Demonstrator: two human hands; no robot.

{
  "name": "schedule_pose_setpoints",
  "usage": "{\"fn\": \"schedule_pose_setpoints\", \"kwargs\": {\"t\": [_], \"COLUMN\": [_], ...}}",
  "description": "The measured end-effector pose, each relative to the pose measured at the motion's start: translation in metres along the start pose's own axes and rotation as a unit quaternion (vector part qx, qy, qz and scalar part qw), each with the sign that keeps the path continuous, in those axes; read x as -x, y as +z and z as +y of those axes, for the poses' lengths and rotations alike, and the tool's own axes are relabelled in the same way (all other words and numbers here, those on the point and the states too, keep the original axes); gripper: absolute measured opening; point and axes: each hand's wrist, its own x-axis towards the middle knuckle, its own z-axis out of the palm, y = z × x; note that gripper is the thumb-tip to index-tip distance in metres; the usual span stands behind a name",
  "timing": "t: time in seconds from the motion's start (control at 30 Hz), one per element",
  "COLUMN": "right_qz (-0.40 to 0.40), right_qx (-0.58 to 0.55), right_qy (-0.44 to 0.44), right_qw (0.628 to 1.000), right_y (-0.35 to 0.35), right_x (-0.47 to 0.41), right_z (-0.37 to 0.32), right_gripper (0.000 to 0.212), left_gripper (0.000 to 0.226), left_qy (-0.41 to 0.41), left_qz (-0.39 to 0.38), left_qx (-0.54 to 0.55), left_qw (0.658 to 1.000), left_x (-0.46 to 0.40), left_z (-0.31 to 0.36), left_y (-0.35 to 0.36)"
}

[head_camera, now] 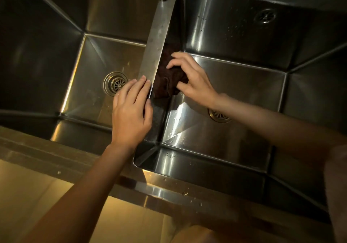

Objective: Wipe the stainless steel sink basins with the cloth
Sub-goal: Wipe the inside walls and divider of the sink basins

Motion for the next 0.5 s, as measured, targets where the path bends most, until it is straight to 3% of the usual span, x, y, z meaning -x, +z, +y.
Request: {"fn": "schedule_pose_setpoints", "kwargs": {"t": [0.13,0.33,0.5], "right_qz": [-0.035,-0.046,-0.094], "right_qx": [0.024,-0.020,0.020], "right_qy": [-0.007,0.126,0.190], "right_qw": [0.999,0.991,0.977], "right_y": [-0.002,0.032,0.057], "right_x": [-0.007,0.002,0.014], "right_z": [0.015,0.073,0.117], "right_gripper": [0.046,0.040,0.038], "left_gripper": [0.044,0.045,0.044], "left_qy": [-0.003,0.005,0.012], "left_qz": [-0.002,0.001,0.011], "left_qx": [0.003,0.005,0.013], "left_qw": [1.000,1.000,1.000], "left_x": [-0.001,-0.001,-0.001], "left_z": [0.001,0.000,0.000], "left_y": [-0.001,-0.002,0.000]}}
